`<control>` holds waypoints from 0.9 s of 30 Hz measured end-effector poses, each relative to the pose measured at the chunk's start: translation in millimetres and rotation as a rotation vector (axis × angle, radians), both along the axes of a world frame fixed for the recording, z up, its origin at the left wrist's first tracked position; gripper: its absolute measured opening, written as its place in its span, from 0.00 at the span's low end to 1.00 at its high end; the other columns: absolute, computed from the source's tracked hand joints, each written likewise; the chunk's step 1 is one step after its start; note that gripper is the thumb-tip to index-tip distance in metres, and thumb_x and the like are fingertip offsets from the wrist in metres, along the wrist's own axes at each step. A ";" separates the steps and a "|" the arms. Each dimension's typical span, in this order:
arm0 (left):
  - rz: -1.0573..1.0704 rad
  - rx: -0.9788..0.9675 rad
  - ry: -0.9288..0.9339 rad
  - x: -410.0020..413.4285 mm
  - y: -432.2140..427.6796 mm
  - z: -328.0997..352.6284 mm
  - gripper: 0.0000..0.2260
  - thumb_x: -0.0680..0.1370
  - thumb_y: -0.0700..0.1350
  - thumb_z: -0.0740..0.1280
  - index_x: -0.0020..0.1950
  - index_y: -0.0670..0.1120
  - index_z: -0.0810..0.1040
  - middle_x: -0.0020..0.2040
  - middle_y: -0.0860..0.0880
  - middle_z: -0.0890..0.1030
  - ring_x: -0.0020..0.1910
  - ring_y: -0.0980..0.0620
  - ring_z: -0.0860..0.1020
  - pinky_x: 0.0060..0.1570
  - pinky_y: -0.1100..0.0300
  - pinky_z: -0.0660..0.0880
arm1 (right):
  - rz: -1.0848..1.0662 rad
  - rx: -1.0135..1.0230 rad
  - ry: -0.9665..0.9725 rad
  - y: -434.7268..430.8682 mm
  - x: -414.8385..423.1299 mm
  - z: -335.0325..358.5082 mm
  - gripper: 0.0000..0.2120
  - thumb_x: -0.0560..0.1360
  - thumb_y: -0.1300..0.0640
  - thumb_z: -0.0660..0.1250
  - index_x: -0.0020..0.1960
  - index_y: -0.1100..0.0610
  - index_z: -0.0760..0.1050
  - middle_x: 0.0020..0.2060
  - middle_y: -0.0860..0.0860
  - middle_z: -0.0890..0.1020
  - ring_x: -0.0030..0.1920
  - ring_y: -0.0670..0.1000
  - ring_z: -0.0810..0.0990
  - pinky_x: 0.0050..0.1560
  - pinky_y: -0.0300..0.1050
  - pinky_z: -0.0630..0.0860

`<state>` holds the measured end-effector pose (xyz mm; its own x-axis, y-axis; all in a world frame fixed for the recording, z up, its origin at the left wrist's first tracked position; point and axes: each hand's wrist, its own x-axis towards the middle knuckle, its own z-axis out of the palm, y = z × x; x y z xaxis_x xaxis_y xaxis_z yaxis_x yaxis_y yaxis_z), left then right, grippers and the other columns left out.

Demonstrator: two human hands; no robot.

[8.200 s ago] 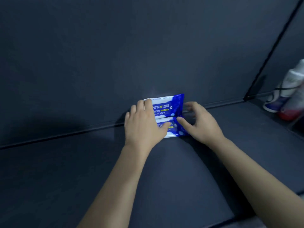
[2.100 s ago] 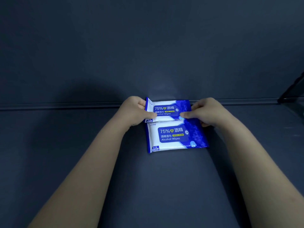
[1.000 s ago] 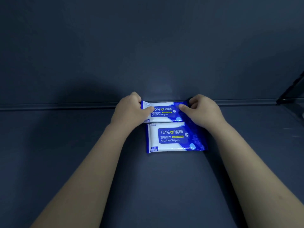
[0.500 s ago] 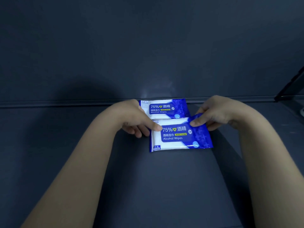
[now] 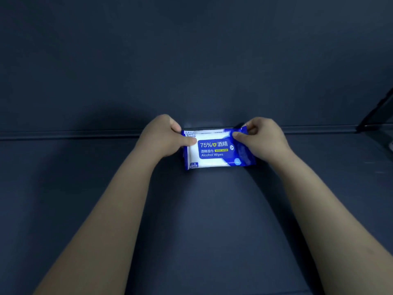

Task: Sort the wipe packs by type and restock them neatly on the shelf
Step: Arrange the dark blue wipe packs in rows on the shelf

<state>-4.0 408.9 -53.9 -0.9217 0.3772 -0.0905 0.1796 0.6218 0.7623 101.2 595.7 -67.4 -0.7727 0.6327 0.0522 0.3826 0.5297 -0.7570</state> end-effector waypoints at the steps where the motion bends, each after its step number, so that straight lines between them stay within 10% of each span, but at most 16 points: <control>1: 0.004 0.015 0.019 -0.9 0.1 -0.3 0.16 0.67 0.50 0.78 0.41 0.50 0.71 0.43 0.50 0.79 0.43 0.50 0.77 0.44 0.56 0.73 | -0.001 0.006 0.001 -0.8 -0.4 0.0 0.07 0.73 0.52 0.71 0.43 0.55 0.75 0.34 0.45 0.77 0.39 0.48 0.76 0.35 0.41 0.69; 27: -0.376 -0.207 0.232 15.1 3.2 1.7 0.19 0.67 0.56 0.76 0.54 0.55 0.76 0.52 0.55 0.74 0.48 0.57 0.75 0.49 0.58 0.74 | 0.197 0.213 -0.079 -5.5 1.4 -0.4 0.16 0.71 0.42 0.70 0.53 0.51 0.77 0.51 0.48 0.78 0.49 0.49 0.76 0.44 0.43 0.70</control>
